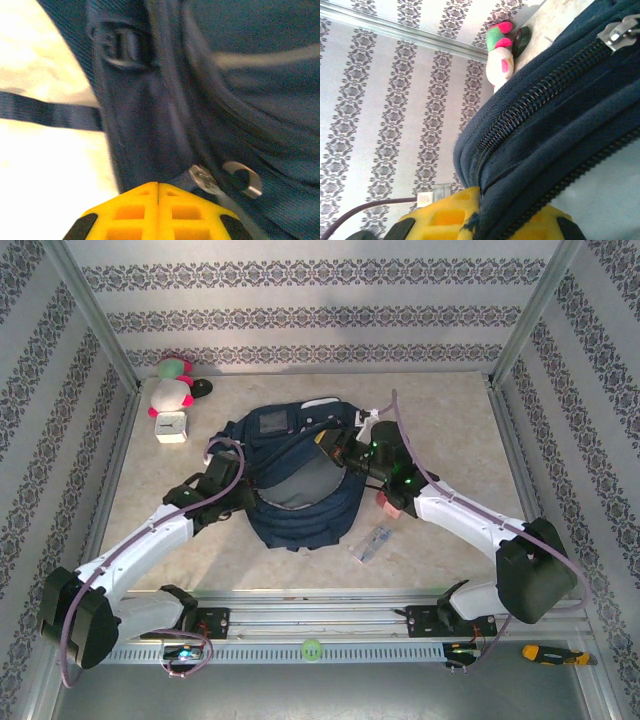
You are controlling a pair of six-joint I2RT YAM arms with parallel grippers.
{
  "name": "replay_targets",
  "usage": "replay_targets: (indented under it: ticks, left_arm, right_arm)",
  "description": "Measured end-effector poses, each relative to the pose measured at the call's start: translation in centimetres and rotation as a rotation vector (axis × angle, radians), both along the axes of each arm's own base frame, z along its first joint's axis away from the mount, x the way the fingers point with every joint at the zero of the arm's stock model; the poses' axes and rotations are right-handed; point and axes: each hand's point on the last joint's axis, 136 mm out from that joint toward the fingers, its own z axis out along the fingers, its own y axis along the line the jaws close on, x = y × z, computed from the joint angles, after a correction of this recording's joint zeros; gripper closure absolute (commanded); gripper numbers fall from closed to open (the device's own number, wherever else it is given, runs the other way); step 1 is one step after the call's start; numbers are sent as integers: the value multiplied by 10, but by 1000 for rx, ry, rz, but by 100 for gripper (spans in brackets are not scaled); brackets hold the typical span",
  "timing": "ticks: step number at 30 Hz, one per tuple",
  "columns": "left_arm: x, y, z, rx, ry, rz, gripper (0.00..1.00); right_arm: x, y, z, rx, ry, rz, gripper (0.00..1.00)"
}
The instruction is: Pack the student bag
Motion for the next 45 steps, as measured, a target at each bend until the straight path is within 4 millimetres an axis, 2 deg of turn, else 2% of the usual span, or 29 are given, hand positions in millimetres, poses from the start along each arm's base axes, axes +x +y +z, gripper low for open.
replay_targets:
  ticks: [4, 5, 7, 8, 11, 14, 18, 20, 23, 27, 32, 34, 40, 42, 45]
  left_arm:
    - [10, 24, -3, 36, -1, 40, 100]
    - [12, 28, -5, 46, 2, 43, 94]
    - [15, 31, -7, 62, 3, 31, 67]
    - [16, 30, -6, 60, -2, 16, 59]
    - [19, 16, 6, 33, -62, -92, 44]
    - [10, -1, 22, 33, -158, -282, 34]
    - [-10, -16, 42, 106, -309, -549, 32]
    - [-15, -19, 44, 160, -361, -638, 31]
    - [-12, -21, 35, 217, -380, -704, 30]
    - [-5, -26, 14, 240, -370, -753, 29]
    - [6, -31, -4, 271, -363, -811, 30]
    - [9, -34, -8, 278, -366, -836, 35]
    - [14, -45, -2, 280, -439, -903, 67]
    - [14, -47, 0, 284, -459, -916, 87]
    - [13, -47, 3, 298, -480, -925, 100]
  right_arm:
    - [3, -7, 5, 39, 26, 19, 100]
    - [4, -8, 6, 44, 30, 21, 100]
    - [5, -10, 8, 52, 33, 25, 100]
    - [5, -9, 9, 54, 32, 29, 100]
    - [6, -8, 11, 63, 38, 40, 100]
    - [13, -6, 15, 79, 49, 71, 100]
    - [24, -2, 23, 102, 54, 132, 100]
    - [27, -1, 27, 109, 51, 152, 100]
    - [25, 1, 31, 115, 48, 178, 100]
    - [21, 2, 32, 120, 51, 205, 100]
    - [18, 3, 35, 124, 54, 234, 100]
    - [16, 3, 35, 124, 58, 243, 100]
    - [17, -1, 35, 125, 65, 247, 100]
    - [18, -3, 36, 127, 64, 248, 100]
    - [20, -5, 38, 129, 62, 246, 100]
